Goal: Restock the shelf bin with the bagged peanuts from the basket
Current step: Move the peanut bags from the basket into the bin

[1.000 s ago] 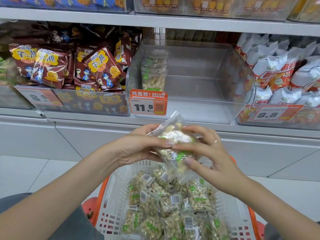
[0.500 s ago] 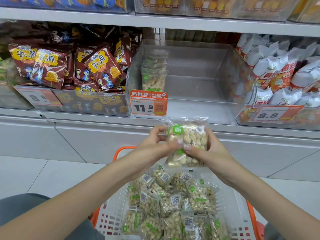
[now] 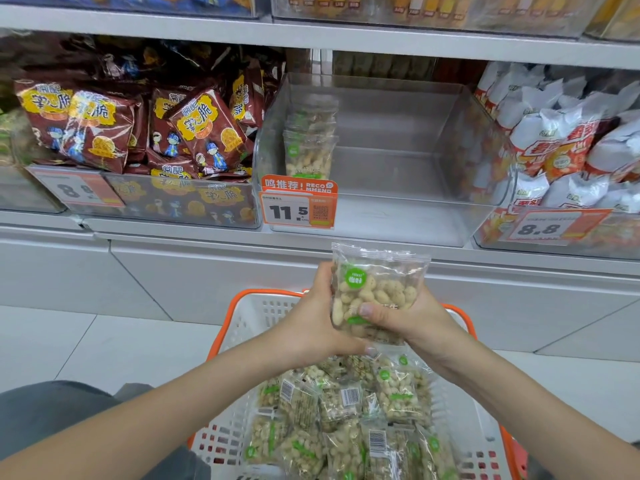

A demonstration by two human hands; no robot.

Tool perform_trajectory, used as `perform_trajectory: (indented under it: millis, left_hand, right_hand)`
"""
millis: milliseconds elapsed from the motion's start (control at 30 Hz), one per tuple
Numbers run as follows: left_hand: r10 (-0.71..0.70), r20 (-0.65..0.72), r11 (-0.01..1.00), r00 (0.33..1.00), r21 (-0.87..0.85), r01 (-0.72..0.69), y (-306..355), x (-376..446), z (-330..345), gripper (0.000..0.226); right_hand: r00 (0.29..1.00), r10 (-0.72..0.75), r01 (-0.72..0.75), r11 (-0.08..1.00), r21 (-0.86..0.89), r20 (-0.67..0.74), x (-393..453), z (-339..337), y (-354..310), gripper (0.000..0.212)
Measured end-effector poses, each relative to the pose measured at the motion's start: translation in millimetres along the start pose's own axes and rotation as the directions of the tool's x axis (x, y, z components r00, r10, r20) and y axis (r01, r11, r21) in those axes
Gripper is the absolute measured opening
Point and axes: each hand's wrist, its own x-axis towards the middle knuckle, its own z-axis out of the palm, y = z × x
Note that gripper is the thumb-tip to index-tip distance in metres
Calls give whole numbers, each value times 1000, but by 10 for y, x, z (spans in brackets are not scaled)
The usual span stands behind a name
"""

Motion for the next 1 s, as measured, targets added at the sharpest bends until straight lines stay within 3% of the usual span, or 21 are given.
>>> perform_trajectory:
  millis: [133, 233, 400, 500, 667, 767, 800, 933, 1000]
  left_hand:
    - [-29, 18, 996, 999, 80, 28, 142, 25, -107, 104]
    - [-51, -30, 998, 998, 27, 52, 312, 105, -433, 102]
    - [13, -367, 991, 930, 131, 38, 321, 272, -874, 76]
    - [108, -414, 966, 904, 257, 2, 261, 320, -910, 68]
    - [137, -352, 964, 926, 261, -43, 215, 330, -887, 67]
    - [123, -341, 966, 932, 257, -33, 232, 343, -930, 65]
    - [116, -343, 966, 932, 258, -25, 238, 352, -943, 64]
    - [110, -345, 957, 932, 288, -7, 243, 383, -956, 59]
    - [109, -342, 953, 933, 303, -1, 238, 396, -958, 58]
  right_hand:
    - [993, -33, 44, 994, 95, -114, -11, -10, -160, 119]
    - [965, -172, 197, 974, 111, -200, 139, -25, -595, 118]
    - [920, -331, 336, 942, -11, -208, 878, 124, -1310, 93]
    - [946, -249, 235, 968, -88, -207, 1401, 265, -1361, 99]
    - [988, -31, -24, 937, -348, -151, 1900, 503, -1148, 67]
    - [997, 39, -67, 854, -516, -65, 1983, 550, -1112, 51]
    - [996, 43, -77, 841, -536, -75, 1985, 547, -1101, 57]
    - [966, 116, -228, 808, -543, -233, 1939, 530, -1119, 116]
    - [954, 151, -269, 812, -519, -259, 1916, 491, -1124, 124]
